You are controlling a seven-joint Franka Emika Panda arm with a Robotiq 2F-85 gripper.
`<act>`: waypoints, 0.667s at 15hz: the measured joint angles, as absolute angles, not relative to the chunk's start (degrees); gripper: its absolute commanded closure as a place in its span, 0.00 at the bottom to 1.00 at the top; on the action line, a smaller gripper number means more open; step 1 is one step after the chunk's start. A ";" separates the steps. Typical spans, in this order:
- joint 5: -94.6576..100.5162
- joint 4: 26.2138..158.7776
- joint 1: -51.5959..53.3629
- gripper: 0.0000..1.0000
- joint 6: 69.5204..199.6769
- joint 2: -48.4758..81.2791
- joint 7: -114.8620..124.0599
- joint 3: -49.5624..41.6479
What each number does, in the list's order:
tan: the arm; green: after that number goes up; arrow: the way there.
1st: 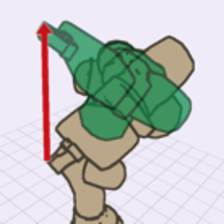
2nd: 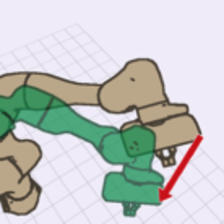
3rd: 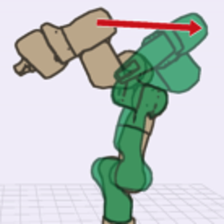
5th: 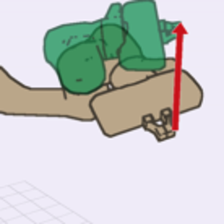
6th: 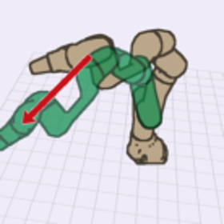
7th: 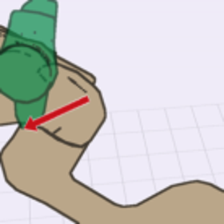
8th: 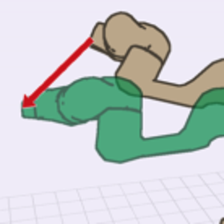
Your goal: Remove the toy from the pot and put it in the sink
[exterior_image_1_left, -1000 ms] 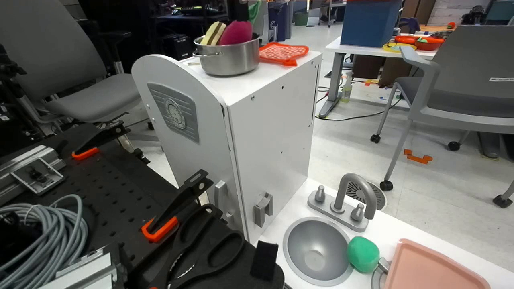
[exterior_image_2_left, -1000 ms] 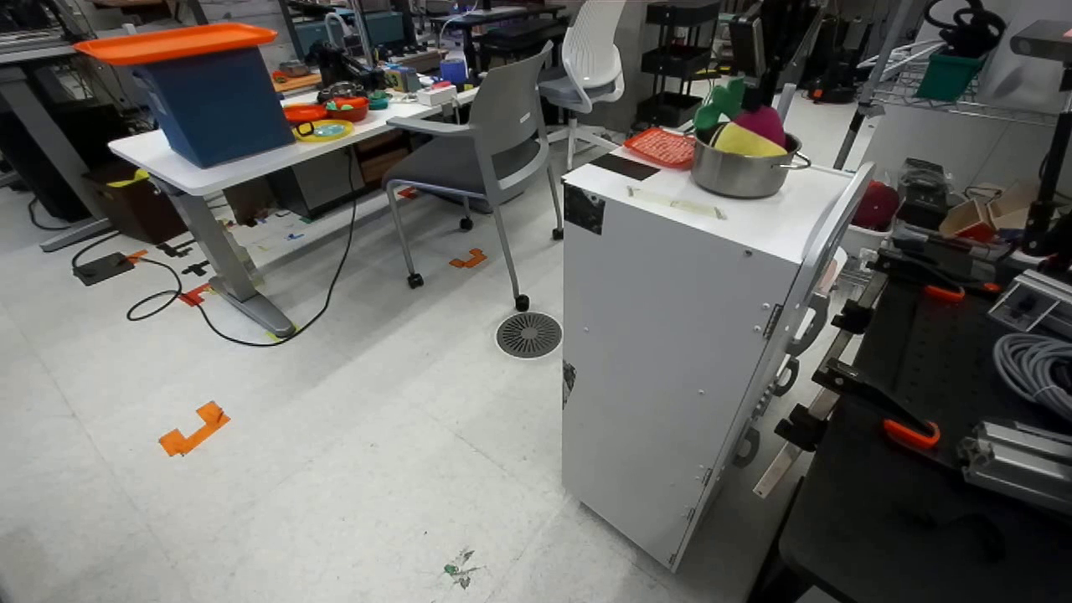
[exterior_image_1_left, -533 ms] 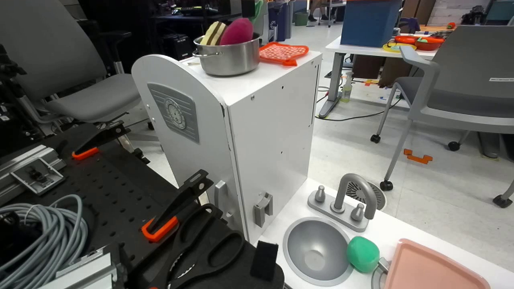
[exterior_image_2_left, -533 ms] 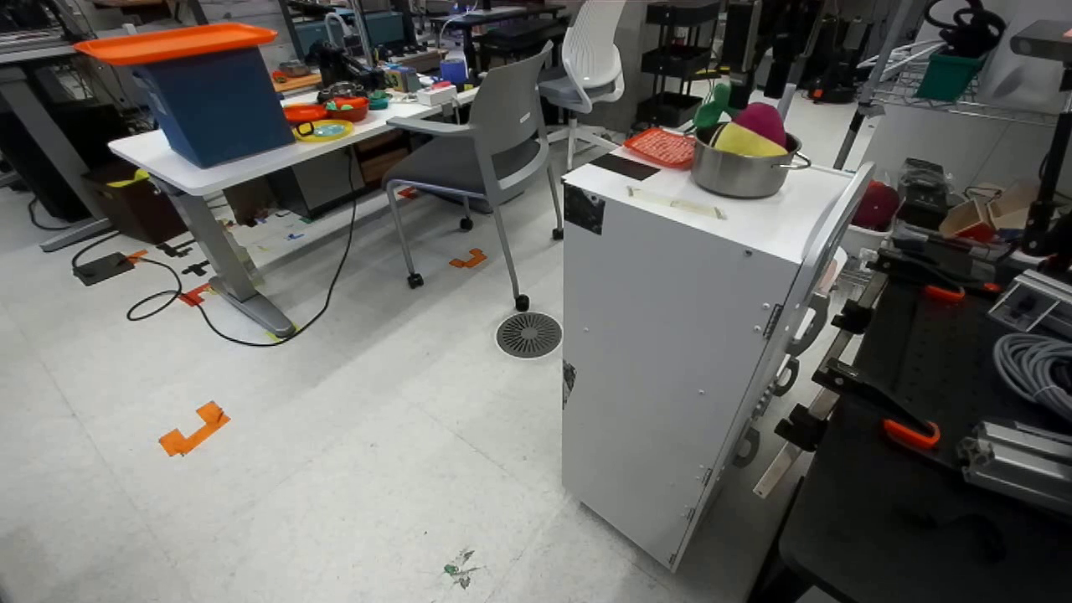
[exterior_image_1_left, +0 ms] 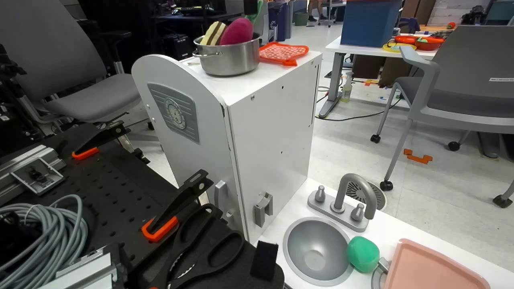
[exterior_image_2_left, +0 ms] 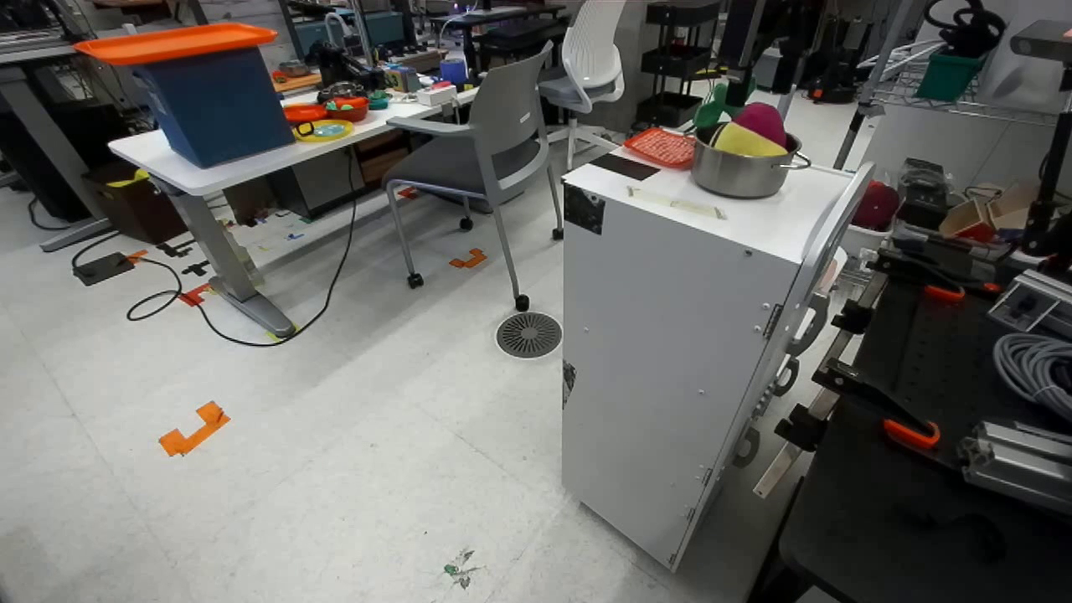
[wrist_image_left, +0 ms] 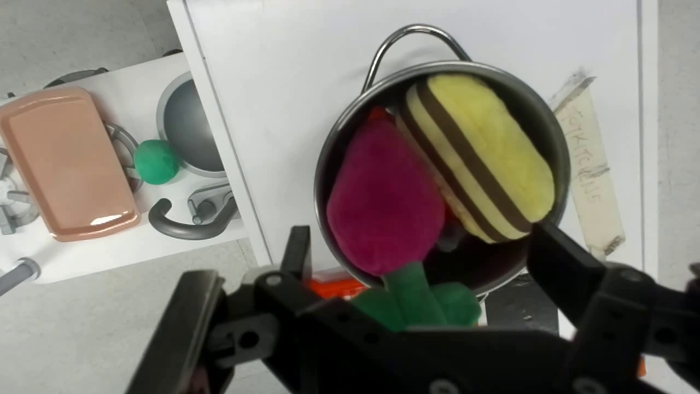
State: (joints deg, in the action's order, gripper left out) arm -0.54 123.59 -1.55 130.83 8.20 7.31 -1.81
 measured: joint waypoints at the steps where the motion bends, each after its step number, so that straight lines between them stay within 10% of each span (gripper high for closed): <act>1: -0.54 123.63 -1.55 0.00 130.82 8.21 7.31 -1.82; 6: -0.54 124.06 -1.60 0.03 130.81 8.27 7.31 -1.94; 7: -0.54 124.19 -1.61 0.28 130.81 8.27 7.31 -1.97; 10: -0.54 124.36 -1.61 0.38 130.81 8.29 7.31 -2.03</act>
